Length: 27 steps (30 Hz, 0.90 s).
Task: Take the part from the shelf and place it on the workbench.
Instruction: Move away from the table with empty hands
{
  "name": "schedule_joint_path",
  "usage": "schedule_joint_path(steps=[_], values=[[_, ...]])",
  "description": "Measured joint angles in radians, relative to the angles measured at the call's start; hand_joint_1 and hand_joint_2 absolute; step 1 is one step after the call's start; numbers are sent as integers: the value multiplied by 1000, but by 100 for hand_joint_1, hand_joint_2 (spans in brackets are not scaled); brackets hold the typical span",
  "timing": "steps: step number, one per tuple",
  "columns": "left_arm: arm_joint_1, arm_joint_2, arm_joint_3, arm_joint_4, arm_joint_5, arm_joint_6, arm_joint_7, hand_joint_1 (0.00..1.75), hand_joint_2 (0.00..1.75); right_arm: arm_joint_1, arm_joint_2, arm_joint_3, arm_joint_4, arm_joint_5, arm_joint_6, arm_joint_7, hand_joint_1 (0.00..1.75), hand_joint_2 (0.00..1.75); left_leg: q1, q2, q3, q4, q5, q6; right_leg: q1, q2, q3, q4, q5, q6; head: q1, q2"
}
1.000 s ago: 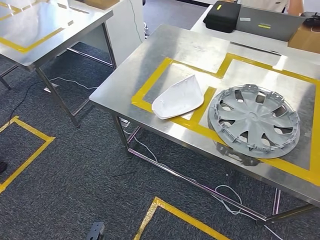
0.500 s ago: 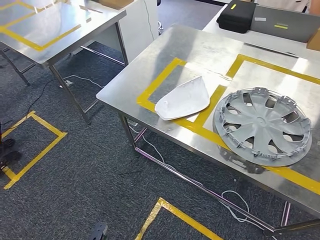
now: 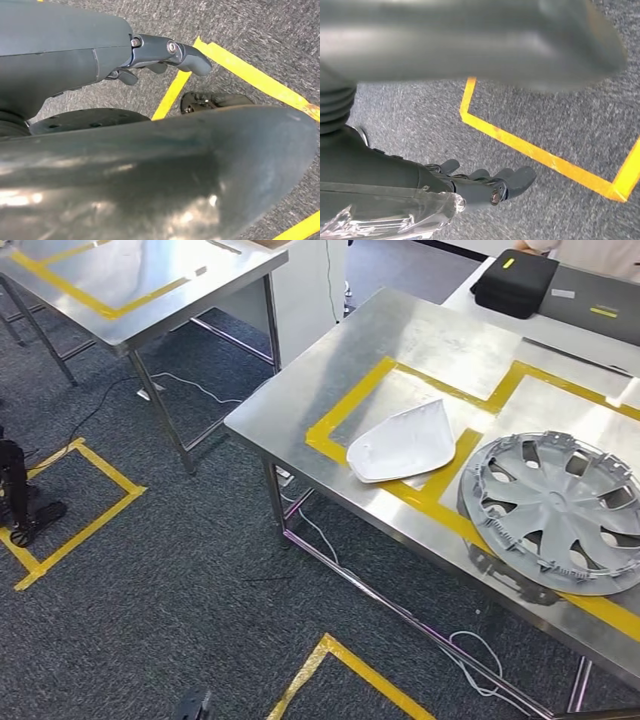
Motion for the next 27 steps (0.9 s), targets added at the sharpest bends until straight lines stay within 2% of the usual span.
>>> schedule_joint_path(steps=[3, 6, 19, 23, 27], values=[[-1, -1, 0, 0, 0, 0, 0, 0, 0, 0, 0, -6, 0, -1, 4, 1, 0, 0, -2, 0, 0, 0, -1, 7, -2, 0, 4, -9, 5, 13, 0, 0], [-1, -1, 0, 0, 0, -3, 0, 0, 0, -1, 0, -10, 0, -9, 14, 0, 0, 0, -2, 0, 0, 0, 0, 10, -3, 0, 6, -13, 7, 24, 0, 0], [-1, -1, 1, -1, 3, -4, -1, 0, 0, -1, 2, -26, -1, -9, 20, -7, 0, 0, 0, 0, 1, 0, 3, 12, 0, 0, 5, -12, 8, 26, -1, 0], [-1, -1, 1, -1, 2, -7, -1, 0, 0, -1, 2, -26, -1, 4, 28, -3, 0, 175, -1, 0, 0, 1, 2, 13, -1, 0, 5, -13, 8, 27, 0, 0], [0, 1, 0, -1, 0, -9, -1, 0, 0, -1, 7, -26, -1, 32, 53, 3, 0, 175, -4, -3, 1, -7, 3, 31, -7, -7, 9, -20, 11, 41, -2, 0]])
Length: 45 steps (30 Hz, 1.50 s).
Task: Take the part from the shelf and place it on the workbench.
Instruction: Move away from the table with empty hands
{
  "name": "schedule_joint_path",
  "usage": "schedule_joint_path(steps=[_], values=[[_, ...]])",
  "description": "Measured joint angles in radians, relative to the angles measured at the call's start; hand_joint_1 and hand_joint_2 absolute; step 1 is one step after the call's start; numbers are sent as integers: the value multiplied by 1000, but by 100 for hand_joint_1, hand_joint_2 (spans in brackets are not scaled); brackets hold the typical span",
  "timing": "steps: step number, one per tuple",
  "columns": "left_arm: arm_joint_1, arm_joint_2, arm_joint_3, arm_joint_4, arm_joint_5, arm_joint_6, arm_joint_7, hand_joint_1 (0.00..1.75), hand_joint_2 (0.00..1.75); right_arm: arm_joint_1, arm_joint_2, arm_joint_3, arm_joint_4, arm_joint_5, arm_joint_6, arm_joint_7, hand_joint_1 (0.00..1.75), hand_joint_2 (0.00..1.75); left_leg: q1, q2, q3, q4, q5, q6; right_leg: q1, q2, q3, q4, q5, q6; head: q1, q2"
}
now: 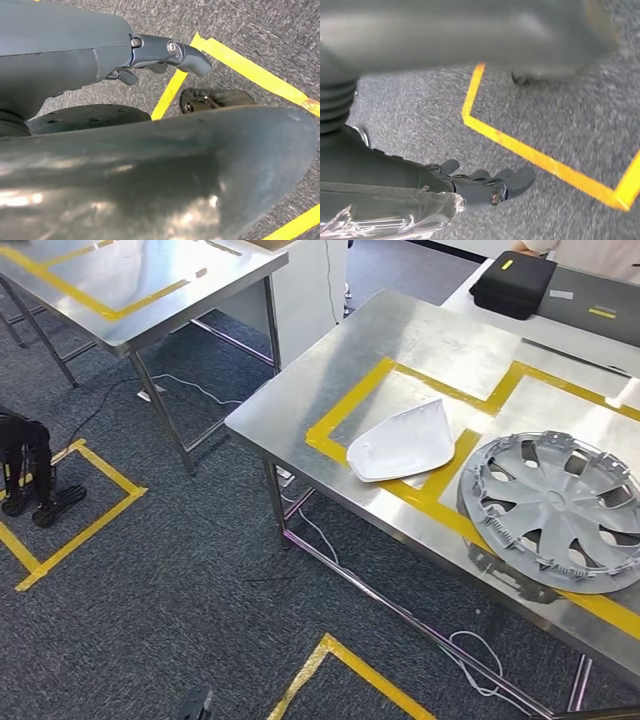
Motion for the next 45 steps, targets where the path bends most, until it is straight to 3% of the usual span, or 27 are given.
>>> schedule_joint_path(steps=[2, 5, 6, 7, 8, 9, 11, 13, 15, 17, 19, 21, 22, 24, 26, 28, 30, 31, 33, 35, 37, 38, 39, 41, 42, 44, 45], values=[[0, -1, 0, 0, -1, -1, 0, 0, 0, -1, 1, 0, -1, 6, 8, 1, 0, 175, 5, -8, 12, -22, 11, 7, 1, 8, -12, 27, -23, 4, 4, 0], [-3, -1, 0, -1, -2, -3, 0, 0, 0, 2, 1, 0, -1, 13, 10, 4, 0, 175, 7, -27, 18, -33, 19, 11, 1, 40, -98, 208, -113, 6, 9, 0], [-3, -1, 0, -1, -2, -3, 0, 0, 0, 4, 1, 0, -1, 17, 9, 6, 0, 175, 7, -37, 18, -33, 19, 11, 0, 43, -124, 262, -129, 7, 9, 0], [-2, -1, 0, -1, -2, -2, 0, 0, 0, 6, 1, 0, -1, 19, 8, 7, 0, 175, 8, -47, 18, -32, 19, 9, -2, 45, -135, 283, -127, 10, 9, 0], [-1, -2, 0, -1, -2, -2, 0, 0, 0, 7, 1, 0, -1, 22, 7, 8, 0, 175, 11, -60, 18, -30, 18, 4, -6, 47, -125, 259, -104, 13, 9, 0], [-1, -2, 0, -1, -2, -2, 0, 0, 0, 8, 1, 0, -1, 23, 6, 8, 0, 175, 15, -74, 18, -26, 17, -2, -11, 55, -96, 200, -68, 18, 9, 0], [-1, -1, 0, -2, -3, -1, 0, 0, 0, 8, 2, 0, -1, 24, 5, 8, 0, 175, 20, -101, 13, -12, 10, -21, -25, 103, -29, 72, -24, 26, 13, 0], [-1, 0, 0, -4, -5, -1, 0, 0, 0, 6, 3, 0, -1, 26, 4, 8, 0, 175, 21, -119, 4, -2, 7, -36, -27, 131, -4, 30, -24, 14, 15, 0], [1, 1, 0, -5, -6, -1, 0, 0, 0, 4, 4, 0, -1, 35, 4, 5, 0, 175, 24, -131, -3, -3, 12, -48, -22, 112, -7, 36, -23, -11, 11, 0], [2, 0, 0, -5, -6, -1, 0, 0, 0, 5, 4, 2, -2, 50, 6, -1, 0, 175, 24, -98, -19, 24, -5, -54, -19, 88, -7, 37, -21, -29, 6, 0], [-2, 0, 0, -5, -6, -1, 0, 0, 0, 9, 4, 4, -5, 61, 9, -8, 0, 175, 18, -42, -71, 126, -59, -54, -15, 59, -7, 36, -22, -40, -1, 0], [-4, 0, 0, -5, -8, -2, 0, 0, 0, 13, 4, 4, -10, 65, 9, -11, 0, 175, 16, -22, -135, 249, -106, -52, -9, 26, -7, 36, -25, -45, -4, 0], [-2, 0, 0, -5, -11, -3, 0, 0, 0, 14, 4, 4, -14, 64, 9, -11, 0, 175, 16, -19, -151, 277, -107, -50, -7, 10, -7, 36, -26, -46, -4, 0], [1, -1, 0, -5, -20, -4, 0, 0, 0, 13, 4, 3, -21, 64, 9, -4, 0, 175, 13, -9, -128, 230, -61, -43, -5, -16, -4, 36, -29, -45, -4, 0], [0, -3, -1, -5, -29, -2, 0, 0, 0, 12, 4, 1, -28, 67, 9, 13, 0, 175, 6, 39, -64, 111, -4, -36, -1, -38, 2, 38, -36, -37, -5, 0], [-4, -7, -2, -6, -35, 1, 0, 0, 0, 14, 3, -3, -35, 74, 9, 30, 0, 175, -1, 76, -28, 37, 9, -29, 6, -60, 6, 37, -44, -25, -5, 0], [-3, -10, -3, -9, -38, 5, 2, 0, 0, 12, 3, -6, -38, 80, 9, 38, 0, 175, -4, 61, -27, 26, 3, -19, 8, -85, 15, 32, -50, -15, -3, 0], [0, -11, -2, -10, -38, 8, 4, 0, 0, 9, 3, -7, -39, 81, 9, 39, 0, 175, -3, 48, -27, 24, 4, -14, 6, -82, 20, 33, -55, -10, -2, 0], [3, -13, -2, -14, -38, 11, 5, 0, 0, 6, 3, -8, -39, 84, 9, 38, 0, 175, 0, 23, -26, 22, 7, -3, 1, -34, 4, 80, -89, -3, 2, 0], [1, -15, -2, -17, -36, 12, 5, 0, 0, 10, 3, -11, -39, 86, 9, 33, 0, 175, 1, -3, -26, 22, 7, 4, 1, 26, -55, 206, -152, -2, 7, 0], [0, -16, -1, -20, -27, 11, 6, 0, 0, 15, 3, -13, -39, 93, 12, 24, 0, 175, 0, -35, -24, 22, 6, 8, 3, 45, -116, 314, -183, -3, 9, 0], [1, -16, 0, -21, -23, 10, 6, 0, 0, 16, 3, -13, -39, 97, 14, 19, 0, 175, -1, -51, -22, 22, 6, 8, 4, 47, -125, 316, -168, -5, 10, 0], [2, -16, 0, -22, -20, 10, 6, 0, 0, 15, 3, -14, -39, 101, 16, 15, 0, 175, 0, -68, -20, 23, 5, 7, 3, 52, -115, 279, -135, -6, 10, 0], [2, -18, 1, -23, -18, 10, 6, 0, 0, 14, 3, -14, -39, 105, 19, 10, 0, 175, 0, -98, -16, 24, 3, 2, -2, 89, -64, 148, -59, -9, 10, 0], [1, -18, 1, -24, -17, 10, 6, 0, 0, 14, 3, -14, -39, 105, 19, 9, 0, 175, 0, -111, -16, 26, 2, -3, -6, 112, -42, 95, -37, -11, 10, 0], [1, -18, 1, -26, -15, 10, 6, 0, 0, 12, 3, -14, -39, 108, 20, 6, 0, 175, 2, -131, -21, 25, 5, -17, -7, 138, -25, 55, -30, -19, 10, 0], [3, -18, 2, -26, -13, 10, 6, 0, 0, 11, 3, -14, -39, 110, 19, 4, 0, 175, 5, -142, -24, 22, 8, -24, -5, 130, -23, 52, -28, -26, 9, 0]])
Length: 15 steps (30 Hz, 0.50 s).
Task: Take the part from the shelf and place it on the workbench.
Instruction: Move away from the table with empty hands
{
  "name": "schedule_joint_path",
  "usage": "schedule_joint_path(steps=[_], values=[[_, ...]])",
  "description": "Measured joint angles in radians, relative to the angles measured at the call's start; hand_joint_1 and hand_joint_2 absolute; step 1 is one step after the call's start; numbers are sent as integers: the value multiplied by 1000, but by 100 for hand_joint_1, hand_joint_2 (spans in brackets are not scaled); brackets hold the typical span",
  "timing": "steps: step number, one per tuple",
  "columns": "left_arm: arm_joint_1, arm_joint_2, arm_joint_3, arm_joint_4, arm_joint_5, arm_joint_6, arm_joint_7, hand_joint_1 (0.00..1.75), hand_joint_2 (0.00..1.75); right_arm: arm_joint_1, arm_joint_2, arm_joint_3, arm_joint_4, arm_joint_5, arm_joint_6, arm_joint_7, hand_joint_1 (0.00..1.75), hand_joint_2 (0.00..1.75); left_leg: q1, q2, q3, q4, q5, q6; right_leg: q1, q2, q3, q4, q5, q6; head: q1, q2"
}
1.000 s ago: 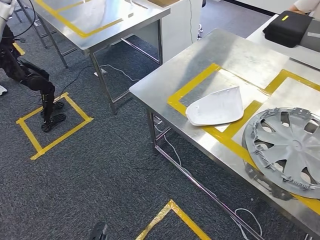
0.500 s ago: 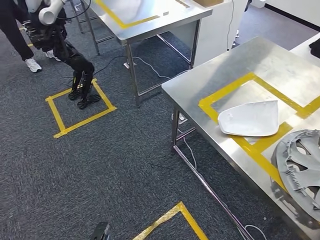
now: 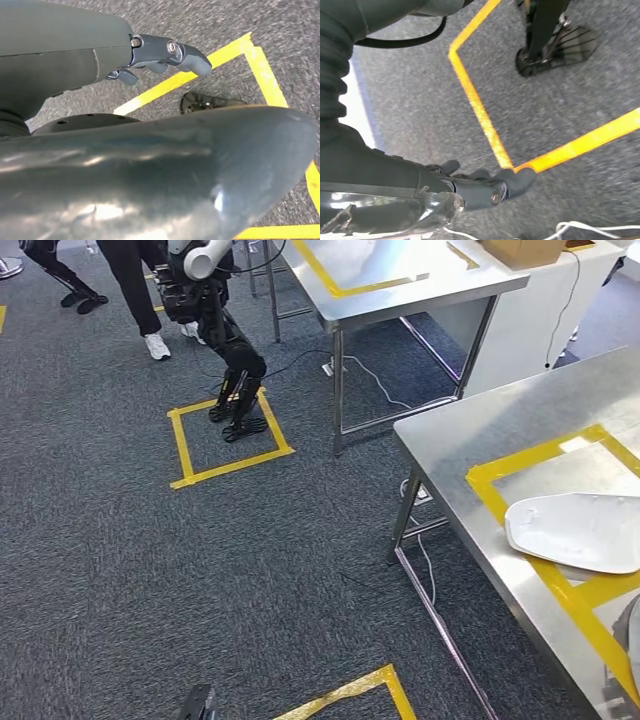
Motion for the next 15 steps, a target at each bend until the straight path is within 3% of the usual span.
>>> schedule_joint_path(steps=[1, 3, 5, 7, 8, 9, 10, 12, 14, 15], values=[[1, 0, 0, 0, 1, 0, 0, 0, 0, -1, 0, 0, 0, 1, -1, -2, 0, 175, 3, -4, -2, -3, 2, -6, 1, -11, 2, -3, 3, -7, 0, 0], [1, 1, 1, -1, 2, 0, 0, 0, 0, -2, 0, 0, 0, 2, -3, -9, 0, 175, 0, 34, -19, 29, -19, -15, 1, -37, 8, -11, 7, -21, -5, 0], [-3, 0, 1, -2, 2, 0, 0, 0, 0, 0, 0, -1, 0, 3, -5, -13, 0, 175, -5, 97, -76, 143, -79, -21, 4, -68, 12, -16, 7, -29, -11, 0], [-4, 0, 1, -2, 2, 0, 0, 0, 0, 2, 0, -1, 0, 3, -7, -14, 0, 175, -4, 122, -140, 265, -122, -23, 8, -102, 13, -16, 4, -34, -12, 0], [-3, 0, 1, -2, 2, 0, 0, 0, 0, 2, 0, -1, 0, 3, -8, -14, 0, 175, -4, 126, -151, 285, -118, -23, 9, -117, 14, -16, 2, -35, -12, 0], [-2, 0, 2, -2, 2, 0, -1, 0, 0, 0, 0, -2, 0, 3, -8, -14, 0, 175, -4, 129, -140, 263, -96, -22, 10, -131, 15, -16, 1, -35, -12, 0], [-1, 0, 2, -2, 2, 0, -1, 0, 0, -1, 0, -2, 0, 3, -8, -15, 0, 175, -5, 138, -110, 207, -61, -19, 10, -143, 18, -16, -1, -34, -12, 0], [-2, 0, 2, -3, 2, 0, -2, 0, 0, -2, 0, -2, 0, 3, -8, -15, 0, 175, -12, 192, -34, 69, -7, -10, 14, -164, 25, -14, -8, -27, -13, 0], [-5, -1, 2, -3, 2, 0, -2, 0, 0, -2, 0, -2, 0, 3, -9, -15, 0, 175, -20, 228, 0, 0, 6, -1, 21, -185, 32, -15, -15, -18, -12, 0], [-4, -1, 2, -3, 2, 0, -2, 0, 0, -3, 0, -2, 0, 3, -9, -15, 0, 175, -23, 219, 1, -6, 4, 4, 23, -197, 36, -17, -17, -13, -11, 0]])
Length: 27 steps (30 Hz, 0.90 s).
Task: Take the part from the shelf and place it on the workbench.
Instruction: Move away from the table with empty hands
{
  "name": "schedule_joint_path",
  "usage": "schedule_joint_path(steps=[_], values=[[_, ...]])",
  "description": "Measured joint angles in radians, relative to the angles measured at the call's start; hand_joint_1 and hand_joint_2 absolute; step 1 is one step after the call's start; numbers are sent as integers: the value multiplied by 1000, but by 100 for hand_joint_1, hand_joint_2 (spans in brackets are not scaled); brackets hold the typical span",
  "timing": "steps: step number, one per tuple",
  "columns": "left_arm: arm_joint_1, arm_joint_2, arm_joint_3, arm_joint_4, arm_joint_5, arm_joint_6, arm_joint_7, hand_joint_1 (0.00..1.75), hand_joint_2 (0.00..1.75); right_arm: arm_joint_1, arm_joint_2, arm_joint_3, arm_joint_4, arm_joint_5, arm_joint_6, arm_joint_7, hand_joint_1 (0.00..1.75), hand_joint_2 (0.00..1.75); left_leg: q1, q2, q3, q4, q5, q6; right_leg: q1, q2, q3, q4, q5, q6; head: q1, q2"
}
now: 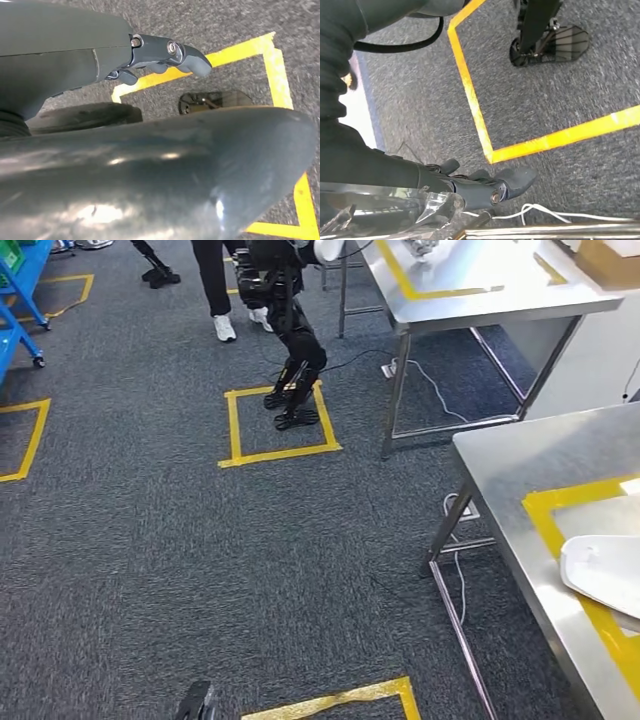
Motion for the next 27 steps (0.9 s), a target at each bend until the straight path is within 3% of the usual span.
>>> schedule_joint_path(steps=[1, 3, 5, 7, 8, 9, 10, 12, 14, 16, 17, 19, 21, 23, 24, 25, 27], values=[[1, 0, 0, 0, 0, 0, 0, 0, 0, -1, 0, 0, 0, 0, 0, 0, 0, 175, 2, -14, 0, -2, 2, 6, -1, -9, 4, -3, -2, 5, 1, 0], [3, -1, 1, -1, 0, 0, 0, 0, 0, -4, 0, 0, 0, 0, 0, 0, 0, 175, 6, -40, 1, -8, 7, 18, -6, 24, -2, 21, -24, 17, 5, 0], [2, -2, 1, -1, 0, 0, 0, 0, 0, -3, 0, -1, 0, 0, -1, 0, 0, 175, 10, -65, 2, -11, 10, 27, -9, 87, -49, 126, -79, 23, 11, 0], [1, -2, 1, -2, 0, -1, 0, 0, 0, 1, 0, -3, 0, 1, -1, 2, 0, 175, 10, -96, 2, -11, 10, 31, -9, 110, -113, 251, -124, 26, 14, 0], [1, -2, 1, -2, 0, -2, 1, 0, 0, 3, 0, -4, 0, 1, -2, 3, 0, 175, 10, -111, 3, -11, 10, 31, -10, 112, -131, 276, -123, 27, 14, 0], [2, -2, 2, -2, -1, -4, 3, 0, 0, 4, 0, -5, 0, 2, -2, 3, 0, 175, 10, -127, 4, -10, 11, 30, -11, 114, -131, 263, -102, 27, 14, 0], [2, -2, 2, -2, -1, -6, 5, 0, 0, 4, 0, -5, 0, 2, -3, 3, 0, 175, 11, -143, 5, -10, 11, 28, -13, 119, -113, 214, -67, 27, 14, 0], [2, -2, 2, -2, -3, -11, 5, 0, 0, 2, 0, -7, 0, 3, -5, 5, 0, 175, 12, -171, 5, -6, 10, 20, -22, 160, -58, 82, -2, 28, 14, 0], [2, -2, 3, -2, -3, -13, 2, 0, 0, 0, 1, -8, 1, 5, -7, 10, 0, 175, 13, -193, 0, -4, 12, 6, -25, 194, -29, 16, 17, 19, 14, 0], [4, -1, 4, -3, -3, -13, -1, 0, 0, -2, 1, -10, 1, 7, -8, 14, 0, 175, 17, -211, -6, -8, 19, -8, -21, 185, -25, 11, 19, 3, 14, 0], [5, -1, 5, -3, -3, -12, 0, 0, 0, -4, 1, -11, 1, 8, -8, 15, 0, 175, 19, -208, -8, -7, 18, -13, -19, 175, -24, 9, 22, -5, 14, 0], [4, 0, 8, -3, -3, -11, 2, 0, 0, -5, 1, -12, 0, 14, -7, 15, 0, 175, 17, -168, -34, 41, -15, -20, -18, 151, -22, 2, 27, -18, 8, 0], [1, 0, 9, -3, -3, -11, 3, 0, 0, -2, 1, -12, 0, 21, -5, 15, 0, 175, 14, -116, -93, 163, -79, -24, -14, 122, -21, 0, 27, -27, 1, 0], [1, 0, 10, -3, -3, -11, 3, 0, 0, 3, 1, -13, 0, 24, -4, 14, 0, 175, 14, -98, -141, 260, -111, -25, -9, 90, -21, 0, 25, -30, 0, 0], [2, 0, 10, -3, -4, -11, 3, 0, 0, 3, 1, -14, -1, 24, -4, 14, 0, 175, 14, -95, -141, 262, -101, -24, -8, 76, -21, 0, 23, -31, 0, 0], [3, 0, 11, -3, -5, -11, 3, 0, 0, 2, 1, -14, -1, 25, -4, 13, 0, 175, 13, -89, -121, 225, -74, -21, -7, 63, -19, 0, 22, -31, 0, 0], [3, -1, 11, -5, -8, -13, -3, 0, 0, 0, 2, -14, -2, 26, -4, 13, 0, 175, 7, -49, -48, 95, -14, -14, -3, 40, -14, 1, 17, -26, -1, 0]])
